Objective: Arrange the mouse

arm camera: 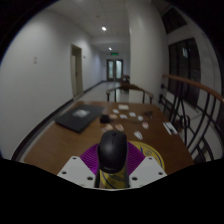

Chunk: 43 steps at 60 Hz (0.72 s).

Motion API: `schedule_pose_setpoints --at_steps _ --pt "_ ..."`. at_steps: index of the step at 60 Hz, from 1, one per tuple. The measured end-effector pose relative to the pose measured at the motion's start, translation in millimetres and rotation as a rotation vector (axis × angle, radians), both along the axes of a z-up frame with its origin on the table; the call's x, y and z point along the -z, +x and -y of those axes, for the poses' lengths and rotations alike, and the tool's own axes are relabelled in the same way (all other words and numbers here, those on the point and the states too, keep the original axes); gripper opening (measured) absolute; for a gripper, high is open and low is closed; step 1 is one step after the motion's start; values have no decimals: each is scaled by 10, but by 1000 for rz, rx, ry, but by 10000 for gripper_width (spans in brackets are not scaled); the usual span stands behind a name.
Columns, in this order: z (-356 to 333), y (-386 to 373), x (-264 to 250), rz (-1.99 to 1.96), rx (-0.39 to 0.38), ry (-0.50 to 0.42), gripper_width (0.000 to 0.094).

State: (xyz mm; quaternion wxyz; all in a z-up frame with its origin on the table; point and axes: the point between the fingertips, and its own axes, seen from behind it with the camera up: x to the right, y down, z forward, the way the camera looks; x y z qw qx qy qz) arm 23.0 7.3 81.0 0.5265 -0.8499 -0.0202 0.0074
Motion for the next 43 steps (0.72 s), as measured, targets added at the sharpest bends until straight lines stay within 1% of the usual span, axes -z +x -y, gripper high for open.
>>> schedule_pose_setpoints --at_steps 3,6,14,15,16,17,20,23,25,27,28,29,30,31,33,34,36,39,43 --pt "122 158 304 -16 27 -62 329" --pt "88 285 516 -43 37 -114 330" --pt "149 507 908 -28 75 -198 329" --pt "167 531 961 -23 71 -216 345" --pt "129 520 930 -41 69 -196 357" --pt "133 527 939 -47 69 -200 369" --pt "165 536 960 -56 64 -226 434" --pt "177 507 966 -50 35 -240 509" --pt "193 491 956 -37 10 -241 549" --pt "238 475 925 -20 -18 -237 639" --pt "258 468 896 -12 -32 -228 662" --pt "270 467 869 -7 -48 -217 720" --pt "300 461 822 -2 -59 -203 726" --pt "339 454 778 0 -67 -190 780" --pt "417 457 699 2 -75 -166 858" --pt "466 463 662 2 -78 -157 874" --pt "585 466 601 3 -94 -142 855" --pt "756 506 523 7 -111 -114 851" --pt "943 607 438 -12 -96 -67 856"
